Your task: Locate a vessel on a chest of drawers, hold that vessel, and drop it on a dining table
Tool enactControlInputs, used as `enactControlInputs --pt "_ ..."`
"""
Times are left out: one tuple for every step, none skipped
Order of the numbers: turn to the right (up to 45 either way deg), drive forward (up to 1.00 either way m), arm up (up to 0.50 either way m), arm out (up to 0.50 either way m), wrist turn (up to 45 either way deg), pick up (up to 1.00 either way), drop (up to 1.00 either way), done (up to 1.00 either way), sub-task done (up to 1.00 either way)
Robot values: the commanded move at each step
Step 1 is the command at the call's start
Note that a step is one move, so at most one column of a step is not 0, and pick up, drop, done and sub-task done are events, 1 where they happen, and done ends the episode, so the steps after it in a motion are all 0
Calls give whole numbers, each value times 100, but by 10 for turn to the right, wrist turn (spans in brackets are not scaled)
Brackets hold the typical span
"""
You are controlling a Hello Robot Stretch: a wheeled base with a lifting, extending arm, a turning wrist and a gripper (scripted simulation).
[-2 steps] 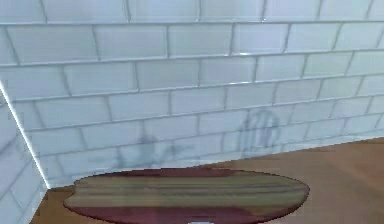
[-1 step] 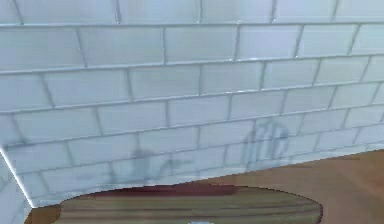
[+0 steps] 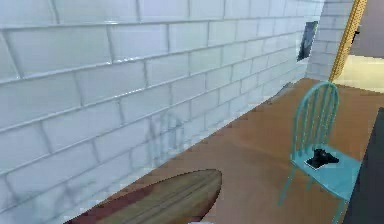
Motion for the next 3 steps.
enactControlInputs --pt "0 85 0 0 0 0 0 0 0" --pt "450 0 0 0 0 0 0 0 0" --pt "450 0 0 0 0 0 0 0 0"
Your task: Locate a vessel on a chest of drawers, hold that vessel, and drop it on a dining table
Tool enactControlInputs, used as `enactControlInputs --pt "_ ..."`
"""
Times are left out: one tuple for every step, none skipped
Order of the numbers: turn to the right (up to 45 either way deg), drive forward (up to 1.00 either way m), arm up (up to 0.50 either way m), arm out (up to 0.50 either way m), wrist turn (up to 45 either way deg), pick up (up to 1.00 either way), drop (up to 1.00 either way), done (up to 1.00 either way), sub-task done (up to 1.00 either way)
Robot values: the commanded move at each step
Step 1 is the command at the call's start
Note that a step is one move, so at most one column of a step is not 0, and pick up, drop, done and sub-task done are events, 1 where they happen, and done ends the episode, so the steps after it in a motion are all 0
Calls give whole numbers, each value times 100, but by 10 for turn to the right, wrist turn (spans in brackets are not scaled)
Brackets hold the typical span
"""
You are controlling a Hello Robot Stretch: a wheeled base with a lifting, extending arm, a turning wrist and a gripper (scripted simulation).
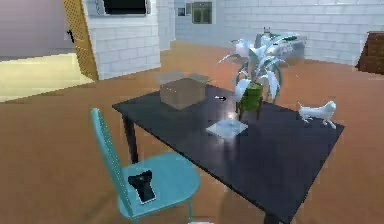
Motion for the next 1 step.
enactControlInputs --pt "450 0 0 0 0 0 0 0 0"
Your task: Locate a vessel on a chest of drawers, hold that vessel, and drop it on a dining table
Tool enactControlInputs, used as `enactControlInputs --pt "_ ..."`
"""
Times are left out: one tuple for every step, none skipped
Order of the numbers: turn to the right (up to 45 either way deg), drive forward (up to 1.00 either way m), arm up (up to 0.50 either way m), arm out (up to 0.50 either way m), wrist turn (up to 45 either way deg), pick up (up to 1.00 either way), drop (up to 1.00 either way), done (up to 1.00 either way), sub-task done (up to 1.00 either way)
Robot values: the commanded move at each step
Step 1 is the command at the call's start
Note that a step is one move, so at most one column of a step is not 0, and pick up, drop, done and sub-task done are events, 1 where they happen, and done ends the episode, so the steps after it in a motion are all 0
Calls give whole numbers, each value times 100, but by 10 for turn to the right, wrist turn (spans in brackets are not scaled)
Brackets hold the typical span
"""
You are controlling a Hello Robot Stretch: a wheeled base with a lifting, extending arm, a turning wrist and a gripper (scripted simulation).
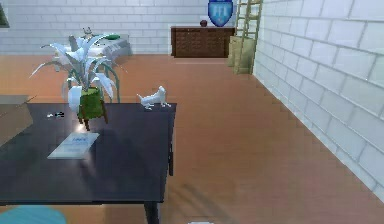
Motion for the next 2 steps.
enactControlInputs --pt "60 0 0 0 0 0 0 0 0" --pt "0 35 0 0 0 0 0 0 0"
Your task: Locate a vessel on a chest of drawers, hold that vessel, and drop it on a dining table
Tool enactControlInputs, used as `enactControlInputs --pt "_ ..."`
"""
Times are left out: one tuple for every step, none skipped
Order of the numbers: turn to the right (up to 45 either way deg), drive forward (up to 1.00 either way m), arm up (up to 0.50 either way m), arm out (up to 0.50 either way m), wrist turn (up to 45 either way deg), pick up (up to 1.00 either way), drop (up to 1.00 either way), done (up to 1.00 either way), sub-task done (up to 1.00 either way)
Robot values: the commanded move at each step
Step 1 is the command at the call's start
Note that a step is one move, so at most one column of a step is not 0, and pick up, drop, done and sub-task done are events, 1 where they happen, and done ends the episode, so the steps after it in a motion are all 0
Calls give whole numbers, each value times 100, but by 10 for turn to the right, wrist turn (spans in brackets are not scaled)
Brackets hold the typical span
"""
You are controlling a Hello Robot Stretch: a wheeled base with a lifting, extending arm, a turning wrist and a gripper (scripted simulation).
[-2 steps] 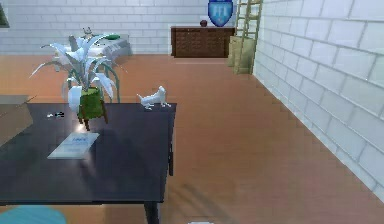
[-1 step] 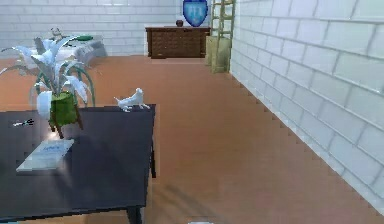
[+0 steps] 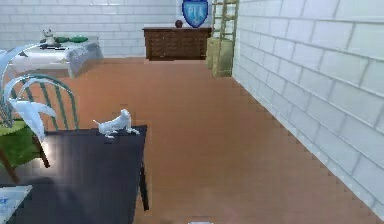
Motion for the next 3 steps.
enactControlInputs --pt "-450 0 0 0 0 0 0 0 0" --pt "-450 0 0 0 0 0 0 0 0" --pt "-450 0 0 0 0 0 0 0 0"
